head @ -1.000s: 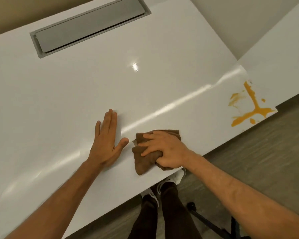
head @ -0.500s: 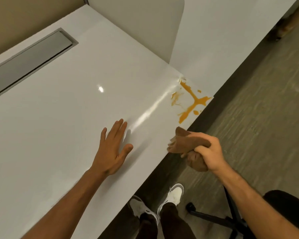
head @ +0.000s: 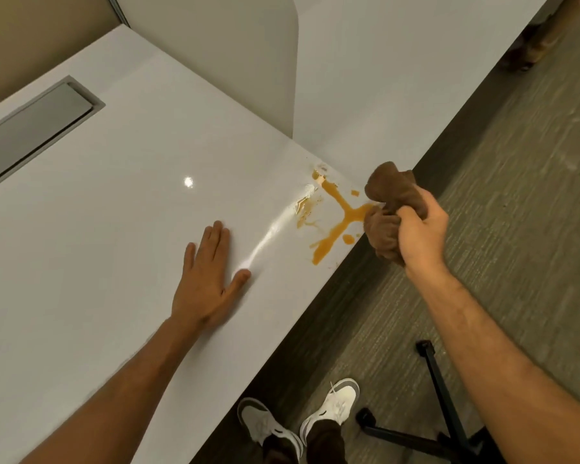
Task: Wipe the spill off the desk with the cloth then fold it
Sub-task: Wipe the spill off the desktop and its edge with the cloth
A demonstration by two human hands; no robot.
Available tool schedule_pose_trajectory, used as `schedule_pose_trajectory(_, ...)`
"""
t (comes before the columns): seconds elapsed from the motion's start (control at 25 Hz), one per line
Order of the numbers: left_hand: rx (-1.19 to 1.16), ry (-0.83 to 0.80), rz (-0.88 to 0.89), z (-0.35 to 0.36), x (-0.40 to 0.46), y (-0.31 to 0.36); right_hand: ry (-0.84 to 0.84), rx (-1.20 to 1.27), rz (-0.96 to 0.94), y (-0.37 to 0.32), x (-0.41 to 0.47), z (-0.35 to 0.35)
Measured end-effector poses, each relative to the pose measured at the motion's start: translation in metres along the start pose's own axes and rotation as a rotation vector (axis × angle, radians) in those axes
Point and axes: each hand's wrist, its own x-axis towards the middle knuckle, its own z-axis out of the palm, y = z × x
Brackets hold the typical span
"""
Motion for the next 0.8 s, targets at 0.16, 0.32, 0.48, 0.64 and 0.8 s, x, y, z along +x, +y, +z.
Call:
schedule_pose_trajectory(0.16,0.088,0.007,0.002,0.006,0.001,-0.001,-0.047,-0.226,-0.092,0.003,0.018,0.020)
schedule_pose_trajectory(0.32,0.120,0.008,0.005,0.005,0.003,-0.001,-0.164,-0.417,-0.162,0.016,0.018,0.040)
schedule_pose_trajectory(0.48,0.118,-0.006,-0.002,0.003,0.003,0.002,-0.106,-0.482,-0.166,0.029,0.004,0.043)
schedule_pose_trajectory(0.64,0.115,-0.014,-0.005,0.000,0.003,0.003,-0.191,-0.449,-0.149,0.037,-0.039,0.035)
schedule_pose_trajectory(0.8,0.109,-0.015,-0.002,0.000,0.004,0.003,-0.033,-0.097,0.012,0.022,-0.024,0.030)
